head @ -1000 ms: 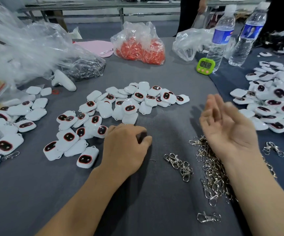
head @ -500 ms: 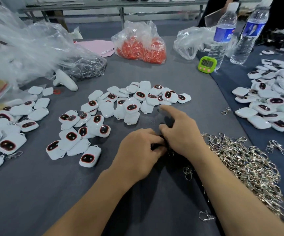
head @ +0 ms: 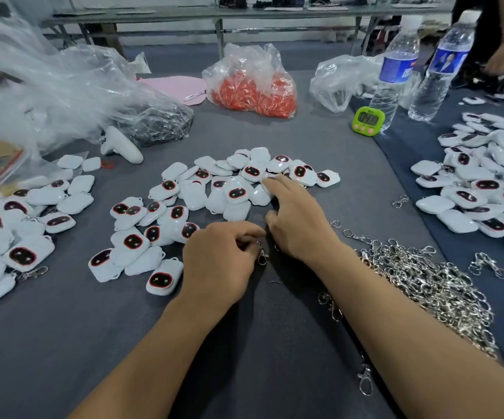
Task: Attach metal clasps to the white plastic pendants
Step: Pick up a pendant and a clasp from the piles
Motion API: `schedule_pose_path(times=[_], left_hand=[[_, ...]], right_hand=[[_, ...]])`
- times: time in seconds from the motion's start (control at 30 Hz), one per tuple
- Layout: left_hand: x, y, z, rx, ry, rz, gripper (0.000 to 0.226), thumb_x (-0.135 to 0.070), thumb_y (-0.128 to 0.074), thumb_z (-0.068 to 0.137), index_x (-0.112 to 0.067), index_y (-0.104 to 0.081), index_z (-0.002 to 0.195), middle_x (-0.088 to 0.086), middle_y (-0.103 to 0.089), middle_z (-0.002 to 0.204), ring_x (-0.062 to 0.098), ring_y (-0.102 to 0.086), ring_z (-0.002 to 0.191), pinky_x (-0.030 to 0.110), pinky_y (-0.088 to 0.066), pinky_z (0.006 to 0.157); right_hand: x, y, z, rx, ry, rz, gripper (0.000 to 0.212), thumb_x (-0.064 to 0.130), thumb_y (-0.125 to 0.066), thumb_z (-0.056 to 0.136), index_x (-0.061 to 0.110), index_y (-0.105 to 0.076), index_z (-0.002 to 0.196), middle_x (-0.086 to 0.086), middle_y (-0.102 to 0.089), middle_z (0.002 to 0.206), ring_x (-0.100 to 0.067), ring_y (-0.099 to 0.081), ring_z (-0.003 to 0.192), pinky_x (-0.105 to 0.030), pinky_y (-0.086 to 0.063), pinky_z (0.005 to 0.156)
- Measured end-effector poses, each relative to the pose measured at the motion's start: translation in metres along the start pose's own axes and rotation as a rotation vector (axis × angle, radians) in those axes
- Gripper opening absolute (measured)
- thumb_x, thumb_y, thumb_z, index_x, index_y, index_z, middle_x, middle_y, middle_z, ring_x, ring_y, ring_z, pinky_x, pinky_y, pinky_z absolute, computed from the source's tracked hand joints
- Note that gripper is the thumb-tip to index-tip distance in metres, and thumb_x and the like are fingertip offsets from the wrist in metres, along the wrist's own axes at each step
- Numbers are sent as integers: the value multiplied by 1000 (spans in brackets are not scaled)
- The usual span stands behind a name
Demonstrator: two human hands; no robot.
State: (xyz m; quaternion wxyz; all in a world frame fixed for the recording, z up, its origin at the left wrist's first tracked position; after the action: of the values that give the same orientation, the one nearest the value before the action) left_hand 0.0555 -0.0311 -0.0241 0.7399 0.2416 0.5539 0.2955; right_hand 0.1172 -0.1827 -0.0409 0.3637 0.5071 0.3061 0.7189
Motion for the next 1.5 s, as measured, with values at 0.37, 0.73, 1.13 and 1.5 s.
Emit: schedule_pose_path(times=[0.37,0.73,1.13,1.5], left_hand=[[6,7,0,-23,-3,-145,24,-14,-84,75,-33,-81,88,-42,-61,65,-17,-64,76,-3,-40,73],[-2,8,-3,-140,-106,-131,26,-10,-81,79,-34,-80,89,-38,-64,73,-13,-66,82,2,-45,80],[-14,8,-4,-190,-187,-86,33,-12,-80,81,-33,-77,107,-30,-68,82,0,-68,90,33,-51,96],[-15,4,-6,-98,-159,-179,31,-9,-83,79,-30,-79,101,-32,-68,84,-15,-67,85,3,-46,83]], right_hand=[[10,29,-14,75,-137,-27,35,10,-58,89,18,-58,122,-7,-65,111,-30,-56,104,-37,-45,80],[13,39,-69,74,-197,140,37,16,-72,85,28,-70,120,9,-64,125,-10,-59,115,-17,-38,95],[13,52,-68,-129,-260,390,31,1,-68,73,32,-67,74,7,-60,84,-3,-53,70,-10,-39,58],[24,45,-70,-140,-212,395,15,20,-82,82,34,-76,78,16,-62,78,9,-54,78,-4,-37,64]])
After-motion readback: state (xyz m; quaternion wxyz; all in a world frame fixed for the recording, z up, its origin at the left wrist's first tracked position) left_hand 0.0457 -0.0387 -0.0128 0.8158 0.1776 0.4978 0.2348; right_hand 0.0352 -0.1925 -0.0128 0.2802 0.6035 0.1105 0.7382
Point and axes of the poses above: each hand's wrist, its own z-axis towards the middle knuckle, its own y-axis out of the back of the hand, x = y × z, the point moved 3 cm from there along z, towards the middle knuckle
